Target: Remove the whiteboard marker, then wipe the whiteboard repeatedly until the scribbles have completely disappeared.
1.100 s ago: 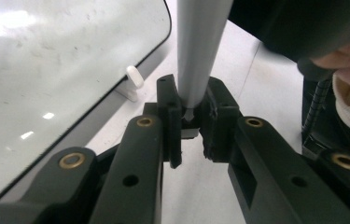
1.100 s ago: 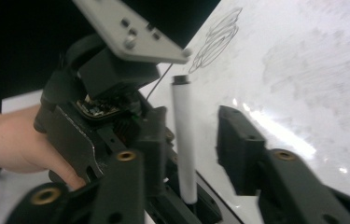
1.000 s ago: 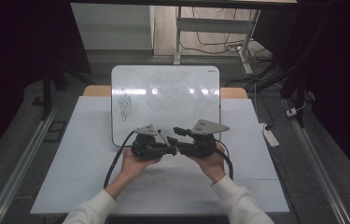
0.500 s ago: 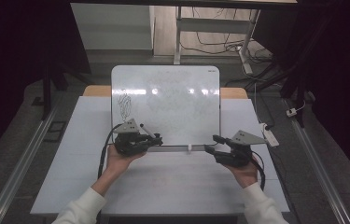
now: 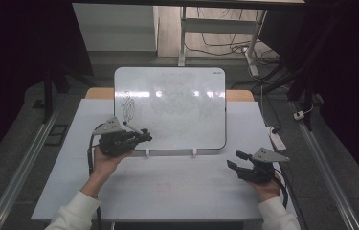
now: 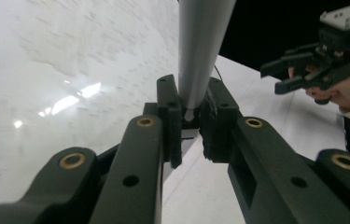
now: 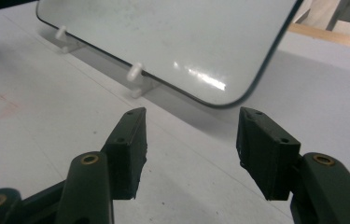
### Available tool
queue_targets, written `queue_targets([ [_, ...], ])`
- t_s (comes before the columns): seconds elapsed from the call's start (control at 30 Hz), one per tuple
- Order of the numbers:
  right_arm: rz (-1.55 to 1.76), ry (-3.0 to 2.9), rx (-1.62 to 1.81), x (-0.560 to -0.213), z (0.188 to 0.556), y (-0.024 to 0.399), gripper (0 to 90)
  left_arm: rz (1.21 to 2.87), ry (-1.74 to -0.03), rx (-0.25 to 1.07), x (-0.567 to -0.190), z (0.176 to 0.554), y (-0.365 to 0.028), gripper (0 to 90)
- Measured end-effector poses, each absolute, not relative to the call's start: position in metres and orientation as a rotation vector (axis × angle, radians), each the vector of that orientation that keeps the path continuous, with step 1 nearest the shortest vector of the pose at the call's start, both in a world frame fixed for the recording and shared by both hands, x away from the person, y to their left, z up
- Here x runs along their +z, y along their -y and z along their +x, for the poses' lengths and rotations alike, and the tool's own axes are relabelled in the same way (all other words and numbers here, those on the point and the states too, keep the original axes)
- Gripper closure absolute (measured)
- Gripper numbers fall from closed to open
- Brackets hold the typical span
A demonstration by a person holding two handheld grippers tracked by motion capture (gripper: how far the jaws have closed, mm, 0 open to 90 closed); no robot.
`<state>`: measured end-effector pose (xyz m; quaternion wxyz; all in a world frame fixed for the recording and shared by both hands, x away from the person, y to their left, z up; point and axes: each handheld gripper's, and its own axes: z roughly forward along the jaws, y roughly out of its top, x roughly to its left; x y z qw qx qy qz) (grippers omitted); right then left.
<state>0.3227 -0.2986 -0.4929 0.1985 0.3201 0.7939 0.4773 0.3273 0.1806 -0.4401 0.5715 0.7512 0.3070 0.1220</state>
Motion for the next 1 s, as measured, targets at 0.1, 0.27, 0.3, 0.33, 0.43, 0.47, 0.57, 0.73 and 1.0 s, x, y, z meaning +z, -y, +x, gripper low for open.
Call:
queue_targets([
  [0.1, 0.887, -2.236, 1.313, -0.496, 0.324, 0.298, 42.5, 1.755, -0.734, 0.299, -0.44, 0.329, -0.186, 78.2],
  [0.27, 0.882, -2.242, 1.294, -0.498, 0.325, 0.296, 42.2, 1.733, -0.762, 0.327, -0.439, 0.333, -0.195, 78.2],
  [0.3, 0.882, -2.242, 1.294, -0.498, 0.325, 0.296, 42.2, 1.728, -0.769, 0.336, -0.439, 0.334, -0.197, 78.2],
  [0.33, 0.886, -2.246, 1.293, -0.499, 0.325, 0.296, 42.2, 1.722, -0.778, 0.341, -0.438, 0.336, -0.2, 78.2],
  [0.43, 0.879, -2.267, 1.262, -0.502, 0.325, 0.294, 42.1, 1.702, -0.807, 0.388, -0.437, 0.344, -0.209, 78.2],
  [0.47, 0.879, -2.267, 1.262, -0.502, 0.325, 0.294, 42.1, 1.688, -0.822, 0.403, -0.436, 0.348, -0.213, 78.2],
  [0.57, 0.874, -2.271, 1.25, -0.502, 0.325, 0.294, 42.1, 1.652, -0.877, 0.439, -0.433, 0.365, -0.226, 78.2],
  [0.73, 0.882, -2.27, 1.245, -0.502, 0.326, 0.295, 42.1, 1.615, -0.963, 0.523, -0.428, 0.398, -0.245, 78.2],
  [1.0, 0.873, -2.291, 1.219, -0.506, 0.327, 0.292, 42.1, 1.578, -1.027, 0.617, -0.426, 0.44, -0.254, 78.2],
])
